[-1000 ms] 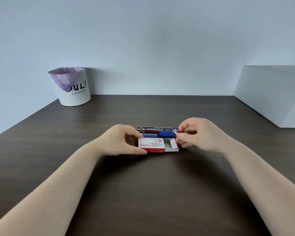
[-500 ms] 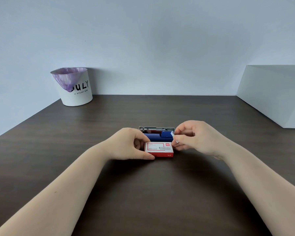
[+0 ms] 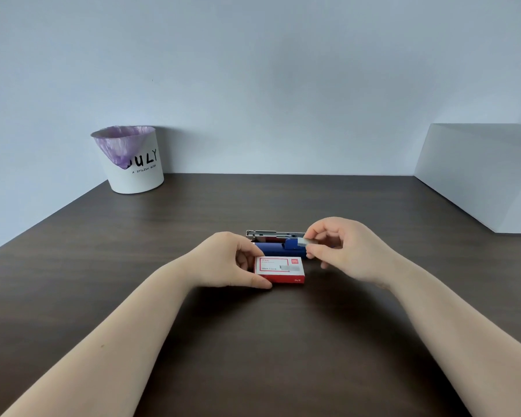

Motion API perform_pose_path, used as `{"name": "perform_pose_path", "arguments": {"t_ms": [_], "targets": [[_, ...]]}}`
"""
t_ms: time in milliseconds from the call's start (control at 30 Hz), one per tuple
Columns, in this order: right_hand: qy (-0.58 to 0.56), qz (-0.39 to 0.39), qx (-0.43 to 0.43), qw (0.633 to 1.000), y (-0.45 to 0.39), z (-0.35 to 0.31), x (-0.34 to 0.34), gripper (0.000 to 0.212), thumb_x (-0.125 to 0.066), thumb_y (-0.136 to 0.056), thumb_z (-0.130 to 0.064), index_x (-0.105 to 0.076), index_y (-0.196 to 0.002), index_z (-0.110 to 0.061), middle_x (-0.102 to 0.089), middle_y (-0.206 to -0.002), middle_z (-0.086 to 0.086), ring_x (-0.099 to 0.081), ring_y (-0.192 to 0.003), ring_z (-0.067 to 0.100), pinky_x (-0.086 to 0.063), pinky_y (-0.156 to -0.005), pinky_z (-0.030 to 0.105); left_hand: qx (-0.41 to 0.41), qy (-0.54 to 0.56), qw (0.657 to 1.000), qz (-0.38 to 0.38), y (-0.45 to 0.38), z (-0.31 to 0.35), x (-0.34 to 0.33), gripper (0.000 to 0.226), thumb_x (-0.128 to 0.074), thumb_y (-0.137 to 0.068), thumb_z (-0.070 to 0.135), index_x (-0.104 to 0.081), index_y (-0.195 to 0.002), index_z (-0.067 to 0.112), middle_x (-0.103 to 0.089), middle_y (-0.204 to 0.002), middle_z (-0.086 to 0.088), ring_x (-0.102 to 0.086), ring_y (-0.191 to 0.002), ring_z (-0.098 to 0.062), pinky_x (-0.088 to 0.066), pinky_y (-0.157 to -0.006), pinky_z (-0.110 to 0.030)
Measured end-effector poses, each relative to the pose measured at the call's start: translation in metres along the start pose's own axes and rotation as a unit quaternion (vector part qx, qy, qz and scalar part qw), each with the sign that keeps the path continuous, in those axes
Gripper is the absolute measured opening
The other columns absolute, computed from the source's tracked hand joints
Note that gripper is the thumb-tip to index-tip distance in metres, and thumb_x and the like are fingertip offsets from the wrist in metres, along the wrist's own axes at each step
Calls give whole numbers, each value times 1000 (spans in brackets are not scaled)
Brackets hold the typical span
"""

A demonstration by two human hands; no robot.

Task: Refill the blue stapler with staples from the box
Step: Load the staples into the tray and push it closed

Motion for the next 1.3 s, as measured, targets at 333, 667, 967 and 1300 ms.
{"name": "perform_pose_path", "arguments": {"t_ms": [333, 667, 967, 1300], "targets": [[136, 56, 40, 988, -29, -26, 6, 12, -58, -89, -20, -68, -95, -16, -65, -89, -3, -58, -82, 16, -41, -65, 17, 32, 134, 970, 202, 4, -24, 29, 18, -63, -84, 32, -69, -95, 19, -68, -76, 4, -57, -59, -7, -50, -66, -23], [182, -10, 32, 983, -49, -24, -22, 16, -56, -91, -20, -67, -102, -14, -58, -92, -5, -53, -84, 12, -38, -75, 20, 9, -9, 997, 81, -15, -38, 11, 39, -66, -82, 24, -60, -120, 27, -67, -113, 10, -59, -100, -5, -41, -92, -18], [191, -16, 47, 980, -46, -27, -22, 16, -56, -91, -20, -68, -99, -14, -57, -88, -6, -49, -73, 7, -36, -63, 8, 5, -10, 997, 79, -16, -41, 10, 36, -66, -81, 26, -63, -117, 30, -68, -116, 11, -60, -108, -7, -44, -99, -25], [175, -1, 56, 983, -43, -25, -20, 15, -55, -91, -21, -68, -98, -17, -58, -91, -7, -50, -77, 6, -35, -65, 8, 6, -11, 997, 78, -18, -44, 10, 36, -67, -81, 28, -63, -116, 30, -68, -117, 11, -59, -109, -7, -44, -99, -26]]}}
Point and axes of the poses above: each hand's wrist, its own y-axis away from the middle knuckle, its own x-axis out of the back of the hand, z = x × y, the point moved 3 cm from there along -y, towards the middle knuckle
